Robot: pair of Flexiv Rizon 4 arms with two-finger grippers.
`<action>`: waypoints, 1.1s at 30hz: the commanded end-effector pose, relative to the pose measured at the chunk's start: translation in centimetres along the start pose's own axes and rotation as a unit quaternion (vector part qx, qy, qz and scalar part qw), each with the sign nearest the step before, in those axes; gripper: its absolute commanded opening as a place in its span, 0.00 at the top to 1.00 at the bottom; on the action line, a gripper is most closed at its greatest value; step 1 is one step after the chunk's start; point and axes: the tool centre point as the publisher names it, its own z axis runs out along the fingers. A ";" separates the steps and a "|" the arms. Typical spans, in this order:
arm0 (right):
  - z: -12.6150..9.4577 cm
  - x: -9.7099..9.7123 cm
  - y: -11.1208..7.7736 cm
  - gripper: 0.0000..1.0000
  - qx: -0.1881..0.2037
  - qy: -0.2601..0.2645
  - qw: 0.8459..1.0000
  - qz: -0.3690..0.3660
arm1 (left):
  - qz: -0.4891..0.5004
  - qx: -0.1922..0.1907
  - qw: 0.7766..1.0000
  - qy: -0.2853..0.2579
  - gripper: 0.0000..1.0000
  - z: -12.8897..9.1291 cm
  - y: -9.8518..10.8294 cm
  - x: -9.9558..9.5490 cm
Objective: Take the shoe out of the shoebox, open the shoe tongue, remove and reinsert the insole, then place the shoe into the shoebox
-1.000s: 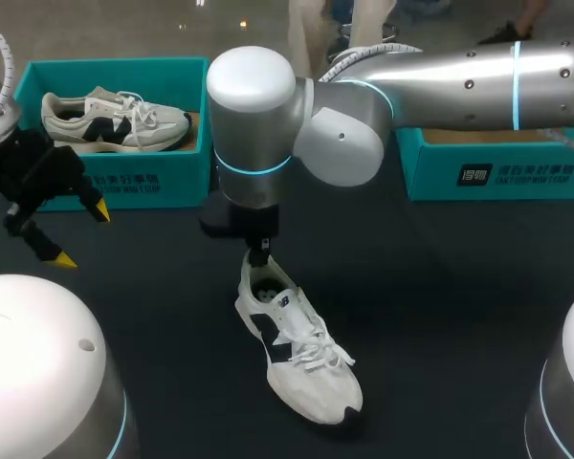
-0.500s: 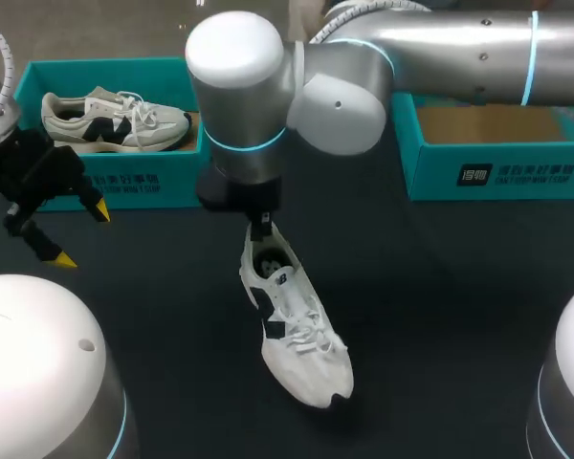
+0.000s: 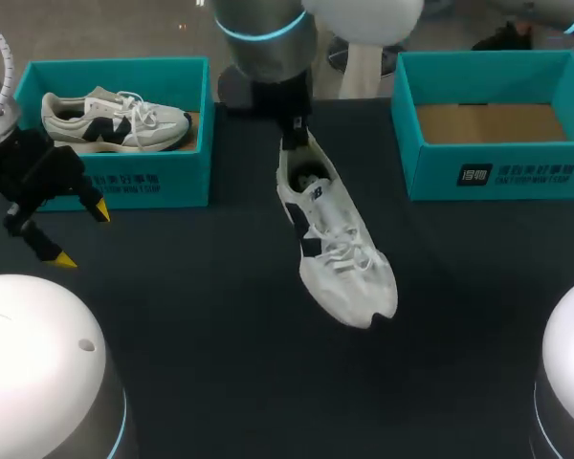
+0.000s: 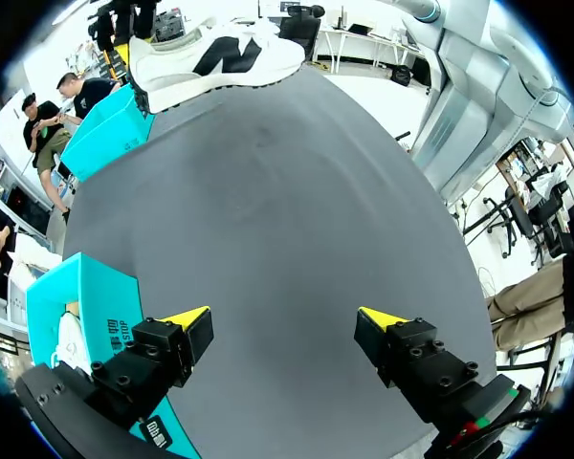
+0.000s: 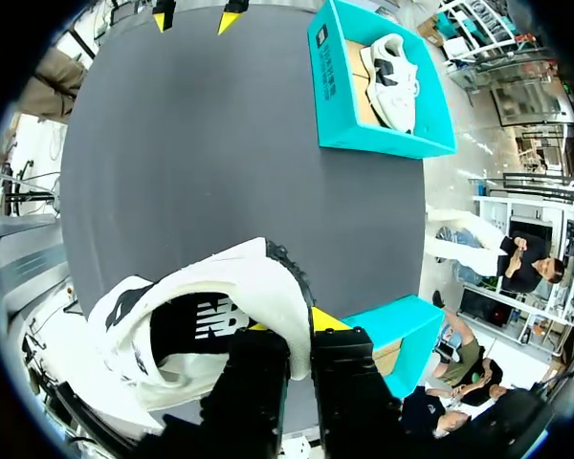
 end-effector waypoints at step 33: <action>-5.0 -2.5 -0.7 1.00 0.006 0.015 1.000 -0.006 | 0.000 -0.001 1.000 0.000 0.00 0.0 0.0 0.1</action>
